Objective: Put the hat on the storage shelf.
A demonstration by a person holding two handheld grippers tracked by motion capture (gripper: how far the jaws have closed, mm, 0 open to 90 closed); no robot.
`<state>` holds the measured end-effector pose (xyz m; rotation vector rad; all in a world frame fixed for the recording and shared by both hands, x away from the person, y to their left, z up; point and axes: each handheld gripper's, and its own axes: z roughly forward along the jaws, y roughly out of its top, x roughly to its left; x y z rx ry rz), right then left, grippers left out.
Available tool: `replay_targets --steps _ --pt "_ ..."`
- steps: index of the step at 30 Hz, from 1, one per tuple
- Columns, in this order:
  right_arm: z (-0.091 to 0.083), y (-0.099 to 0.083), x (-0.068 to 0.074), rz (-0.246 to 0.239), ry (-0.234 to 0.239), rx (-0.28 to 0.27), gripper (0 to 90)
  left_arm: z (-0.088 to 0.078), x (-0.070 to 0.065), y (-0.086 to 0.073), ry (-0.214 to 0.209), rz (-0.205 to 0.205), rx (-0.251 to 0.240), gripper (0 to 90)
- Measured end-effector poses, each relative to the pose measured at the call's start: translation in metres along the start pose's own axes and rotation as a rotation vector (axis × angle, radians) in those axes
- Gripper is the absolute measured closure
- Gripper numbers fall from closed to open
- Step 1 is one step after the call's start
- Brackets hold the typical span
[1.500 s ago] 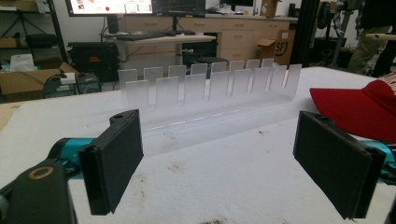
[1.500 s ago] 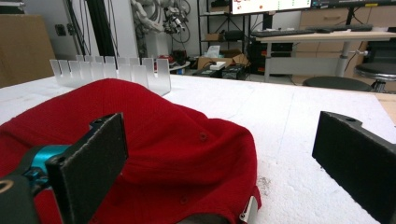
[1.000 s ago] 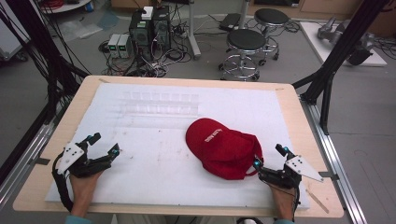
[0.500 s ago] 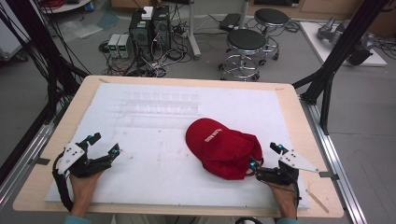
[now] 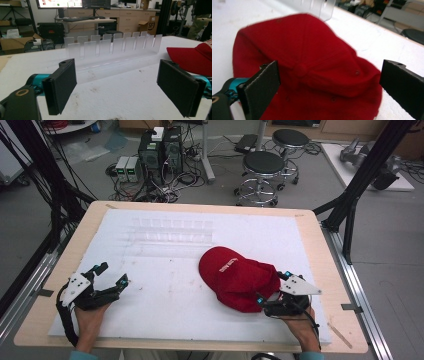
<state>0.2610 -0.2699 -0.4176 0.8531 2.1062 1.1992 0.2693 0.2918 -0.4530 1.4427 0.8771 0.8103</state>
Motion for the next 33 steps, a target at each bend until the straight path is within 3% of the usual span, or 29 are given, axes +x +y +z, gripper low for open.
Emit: replay_targets --steps 3,18,22,24,27,33 --pt "0.006 0.003 0.005 -0.035 0.008 0.044 2.1 0.0 0.0 0.0 -0.001 0.0 -0.001 16.2" --pt "0.022 0.004 0.013 -0.058 0.02 0.155 5.3 0.0 0.0 0.0 -0.003 0.005 -0.001 16.2" --pt "0.027 0.0 0.014 -0.05 0.001 0.18 7.0 0.0 0.0 0.0 -0.003 0.005 -0.001 16.2" --pt "0.028 -0.001 0.013 -0.049 -0.01 0.182 14.0 0.0 0.0 0.0 -0.003 0.005 0.0 16.2" --pt "0.028 -0.002 0.014 -0.049 -0.022 0.179 15.7 0.0 0.0 0.0 -0.002 0.005 -0.001 16.2" --pt "0.034 -0.003 0.013 -0.034 -0.047 0.232 21.3 0.0 -0.001 0.0 -0.001 0.009 -0.002 16.2"
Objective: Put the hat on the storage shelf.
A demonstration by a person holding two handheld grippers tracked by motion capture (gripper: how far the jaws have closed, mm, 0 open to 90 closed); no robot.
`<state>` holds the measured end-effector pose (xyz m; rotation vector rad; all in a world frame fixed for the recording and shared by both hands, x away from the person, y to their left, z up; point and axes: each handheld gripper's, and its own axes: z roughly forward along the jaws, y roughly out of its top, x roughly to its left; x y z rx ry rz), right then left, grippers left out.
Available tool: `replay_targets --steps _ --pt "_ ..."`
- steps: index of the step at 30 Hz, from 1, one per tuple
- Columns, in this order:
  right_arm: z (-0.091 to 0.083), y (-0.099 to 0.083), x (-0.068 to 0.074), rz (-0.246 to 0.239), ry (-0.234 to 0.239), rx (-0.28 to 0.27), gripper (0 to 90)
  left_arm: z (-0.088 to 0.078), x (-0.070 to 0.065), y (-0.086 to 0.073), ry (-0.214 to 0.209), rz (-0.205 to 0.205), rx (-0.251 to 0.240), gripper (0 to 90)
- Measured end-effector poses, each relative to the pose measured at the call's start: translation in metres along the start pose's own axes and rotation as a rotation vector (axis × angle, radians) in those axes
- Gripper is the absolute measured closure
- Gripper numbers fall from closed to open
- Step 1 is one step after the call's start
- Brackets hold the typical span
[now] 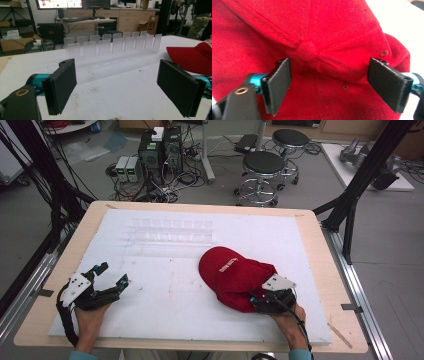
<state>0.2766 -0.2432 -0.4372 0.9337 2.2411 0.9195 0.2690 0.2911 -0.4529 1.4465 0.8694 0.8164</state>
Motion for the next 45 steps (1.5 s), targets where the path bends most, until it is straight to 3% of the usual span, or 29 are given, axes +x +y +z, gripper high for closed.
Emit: replay_targets --steps 8,22,29,35,37,45 --pt "0.008 0.005 0.002 -0.008 0.009 0.029 42.5 0.0 0.0 0.0 0.002 -0.003 0.0 16.2" --pt "0.006 0.008 0.0 -0.003 0.027 0.002 83.0 0.0 0.0 0.0 0.011 0.0 0.005 15.8" --pt "0.001 0.009 0.0 0.004 0.018 -0.017 84.3 0.003 -0.003 0.001 0.058 0.014 0.034 15.5" --pt "-0.004 0.012 -0.001 0.02 0.029 -0.049 84.5 0.003 -0.003 0.001 0.061 0.013 0.036 15.5" --pt "-0.008 0.015 -0.003 0.031 0.049 -0.081 84.5 0.003 -0.003 0.001 0.062 0.012 0.036 15.6" --pt "-0.019 0.027 -0.005 0.017 0.1 -0.116 84.8 0.003 -0.004 0.001 0.064 0.022 0.037 15.8"
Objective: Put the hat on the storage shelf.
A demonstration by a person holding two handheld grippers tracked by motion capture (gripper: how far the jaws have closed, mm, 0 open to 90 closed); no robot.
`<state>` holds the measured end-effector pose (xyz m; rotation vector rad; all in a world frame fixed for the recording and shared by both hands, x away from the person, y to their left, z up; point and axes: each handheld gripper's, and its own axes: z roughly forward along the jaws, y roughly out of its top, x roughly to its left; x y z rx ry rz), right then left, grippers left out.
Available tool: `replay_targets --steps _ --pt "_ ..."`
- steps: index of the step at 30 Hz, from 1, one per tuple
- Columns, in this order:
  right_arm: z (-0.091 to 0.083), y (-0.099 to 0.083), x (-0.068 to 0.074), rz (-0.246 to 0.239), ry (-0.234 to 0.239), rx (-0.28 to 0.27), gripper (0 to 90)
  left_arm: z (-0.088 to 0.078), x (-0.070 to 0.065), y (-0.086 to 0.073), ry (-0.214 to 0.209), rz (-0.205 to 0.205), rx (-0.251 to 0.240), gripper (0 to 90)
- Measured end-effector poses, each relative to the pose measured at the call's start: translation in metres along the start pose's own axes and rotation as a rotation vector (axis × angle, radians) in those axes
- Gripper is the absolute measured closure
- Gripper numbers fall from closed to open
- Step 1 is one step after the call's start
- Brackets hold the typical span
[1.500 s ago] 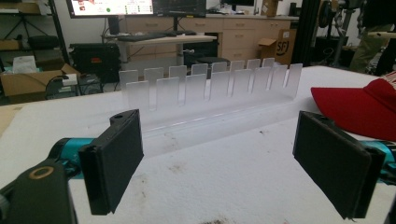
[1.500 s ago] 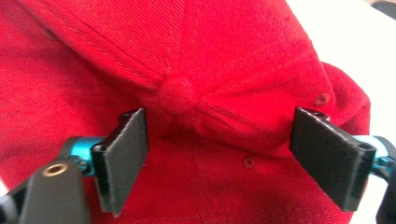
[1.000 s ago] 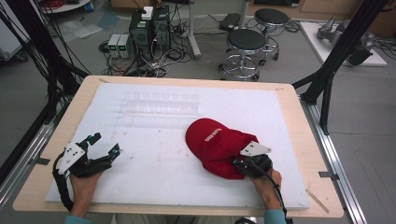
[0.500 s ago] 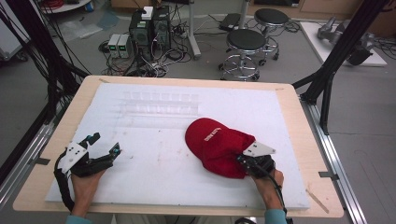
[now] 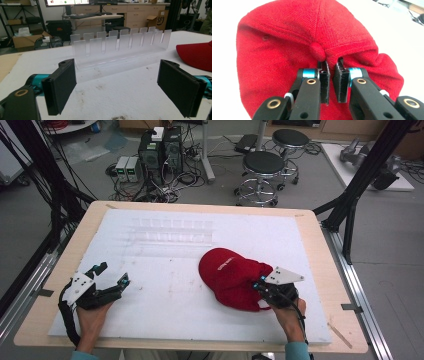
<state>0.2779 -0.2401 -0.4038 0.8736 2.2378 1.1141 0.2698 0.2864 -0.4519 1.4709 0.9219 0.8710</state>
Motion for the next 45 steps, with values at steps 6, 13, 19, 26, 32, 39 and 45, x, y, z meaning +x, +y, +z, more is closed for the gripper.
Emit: replay_targets --steps 6,13,19,26,32,39,45 --pt "-0.008 0.014 -0.002 -0.005 0.019 -0.038 84.9 0.0 0.001 0.0 -0.005 -0.006 -0.004 16.1" --pt "-0.022 0.04 -0.006 -0.037 0.061 -0.088 84.9 -0.001 0.003 0.0 -0.005 -0.026 -0.006 16.1" --pt "-0.031 0.057 -0.009 -0.057 0.091 -0.118 84.9 -0.001 0.005 0.0 -0.007 -0.048 -0.01 16.1" --pt "-0.036 0.075 -0.011 -0.07 0.139 -0.146 84.9 0.0 0.007 0.0 -0.019 -0.069 -0.008 16.1" --pt "-0.04 0.088 -0.013 -0.088 0.181 -0.192 84.9 0.0 0.008 0.001 -0.036 -0.053 -0.012 16.1" --pt "-0.04 0.112 -0.011 -0.117 0.265 -0.225 84.8 0.006 0.015 0.022 -0.144 -0.052 0.004 16.1" --pt "-0.036 0.121 -0.01 -0.135 0.299 -0.221 84.9 0.017 0.018 0.049 -0.313 -0.072 0.035 15.8"
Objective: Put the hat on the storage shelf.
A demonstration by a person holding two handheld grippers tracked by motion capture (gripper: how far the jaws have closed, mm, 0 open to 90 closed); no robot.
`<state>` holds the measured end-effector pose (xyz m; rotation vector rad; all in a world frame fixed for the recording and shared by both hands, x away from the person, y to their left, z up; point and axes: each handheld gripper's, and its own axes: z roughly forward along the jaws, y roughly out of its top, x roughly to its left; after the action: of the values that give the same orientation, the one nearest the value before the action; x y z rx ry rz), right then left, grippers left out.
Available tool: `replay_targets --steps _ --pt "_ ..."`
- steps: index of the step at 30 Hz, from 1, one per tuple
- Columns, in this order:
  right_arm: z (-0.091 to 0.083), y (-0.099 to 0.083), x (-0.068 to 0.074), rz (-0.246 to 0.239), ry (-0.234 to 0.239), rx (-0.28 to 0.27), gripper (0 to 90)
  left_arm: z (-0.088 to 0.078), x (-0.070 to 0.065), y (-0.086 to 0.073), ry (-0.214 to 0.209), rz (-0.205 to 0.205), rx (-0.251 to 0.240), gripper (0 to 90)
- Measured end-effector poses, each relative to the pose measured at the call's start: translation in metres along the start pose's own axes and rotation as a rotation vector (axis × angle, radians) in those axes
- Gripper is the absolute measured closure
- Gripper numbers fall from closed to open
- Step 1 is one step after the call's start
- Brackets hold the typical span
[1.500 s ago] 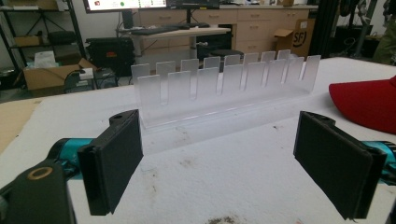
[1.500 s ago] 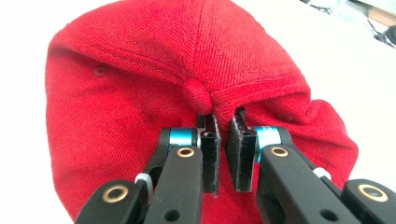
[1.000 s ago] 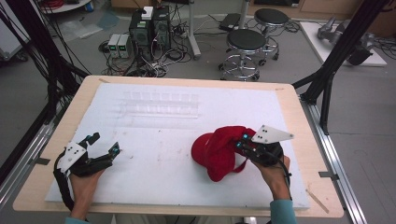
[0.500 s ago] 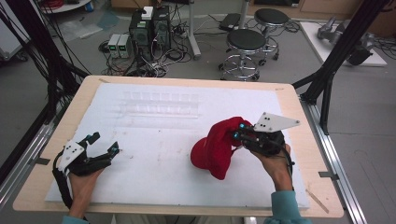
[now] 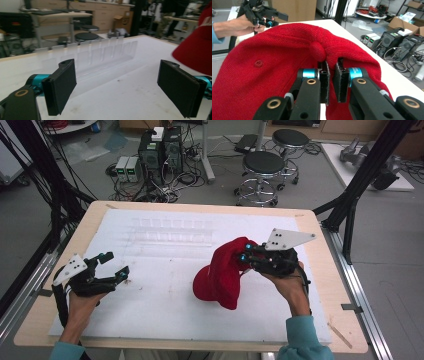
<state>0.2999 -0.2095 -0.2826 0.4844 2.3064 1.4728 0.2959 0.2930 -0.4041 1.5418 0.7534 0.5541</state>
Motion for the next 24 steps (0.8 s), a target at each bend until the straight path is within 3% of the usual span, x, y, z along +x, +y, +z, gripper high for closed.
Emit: replay_targets --steps 3,7,17,24 --pt "0.005 0.004 -0.001 -0.012 0.027 0.0 84.9 0.005 -0.001 0.015 -0.083 0.021 0.027 15.6" --pt "0.012 0.011 -0.002 -0.031 0.059 0.007 84.8 0.014 -0.005 0.032 -0.159 0.057 0.076 15.6" --pt "0.03 0.028 -0.003 -0.082 0.137 0.026 84.9 0.039 -0.019 0.081 -0.403 0.081 0.092 15.7" --pt "0.041 0.037 0.0 -0.097 0.17 0.039 84.9 0.056 -0.035 0.109 -0.532 0.109 0.118 15.7"
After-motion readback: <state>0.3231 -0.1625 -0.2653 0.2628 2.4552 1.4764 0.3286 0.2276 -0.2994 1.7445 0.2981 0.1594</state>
